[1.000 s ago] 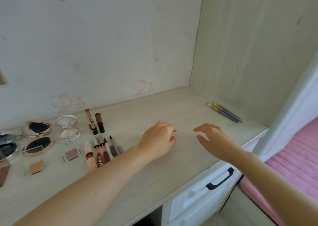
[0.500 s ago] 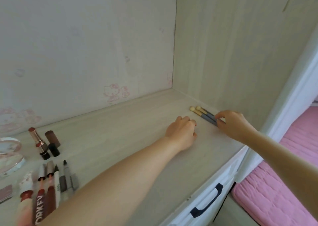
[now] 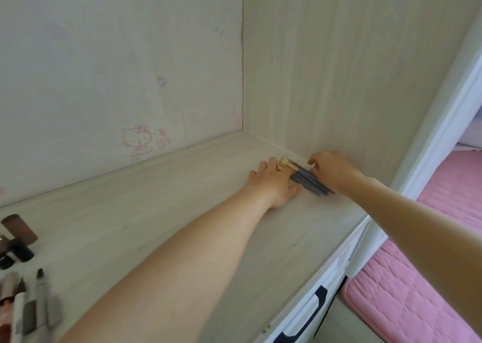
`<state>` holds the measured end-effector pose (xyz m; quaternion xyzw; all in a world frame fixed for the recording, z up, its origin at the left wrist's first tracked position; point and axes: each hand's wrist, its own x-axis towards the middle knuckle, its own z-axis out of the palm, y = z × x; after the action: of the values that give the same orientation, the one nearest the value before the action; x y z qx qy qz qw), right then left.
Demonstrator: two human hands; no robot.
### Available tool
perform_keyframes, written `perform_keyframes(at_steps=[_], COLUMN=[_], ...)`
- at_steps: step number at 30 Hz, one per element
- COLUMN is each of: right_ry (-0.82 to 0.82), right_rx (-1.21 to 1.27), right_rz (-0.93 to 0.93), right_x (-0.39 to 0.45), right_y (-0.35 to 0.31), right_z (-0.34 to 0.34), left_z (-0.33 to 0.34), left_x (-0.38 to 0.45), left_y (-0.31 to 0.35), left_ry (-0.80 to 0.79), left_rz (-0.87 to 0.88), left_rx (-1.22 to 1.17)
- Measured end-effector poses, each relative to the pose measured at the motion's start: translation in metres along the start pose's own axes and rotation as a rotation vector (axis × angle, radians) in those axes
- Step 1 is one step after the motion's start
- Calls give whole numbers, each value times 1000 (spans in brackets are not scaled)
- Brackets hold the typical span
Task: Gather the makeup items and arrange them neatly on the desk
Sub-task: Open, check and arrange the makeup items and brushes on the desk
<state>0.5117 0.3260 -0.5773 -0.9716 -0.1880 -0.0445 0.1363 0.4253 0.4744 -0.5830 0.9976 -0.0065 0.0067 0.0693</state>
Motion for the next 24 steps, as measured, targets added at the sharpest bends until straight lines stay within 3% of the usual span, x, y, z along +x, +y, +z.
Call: perform_keyframes(at_steps=[6,11,20,24], right_ry=[-5,-56,-76,-128], right_rx=[-66,-101,-27,35], right_rz=[-3,46,135,165], right_x=[-2,-2,-2,3], right_y=[4,-1,-15,-19], right_z=[1,-3,-9,-6], left_z=[-2,-10,-30,-21], left_x=[-1,2,21,27], left_y=[-9,-6,3,12], left_ry=[87,81,143,85], left_rz=[-30,-189,-493,-518], left_rx=[-21,-43,-602,-649])
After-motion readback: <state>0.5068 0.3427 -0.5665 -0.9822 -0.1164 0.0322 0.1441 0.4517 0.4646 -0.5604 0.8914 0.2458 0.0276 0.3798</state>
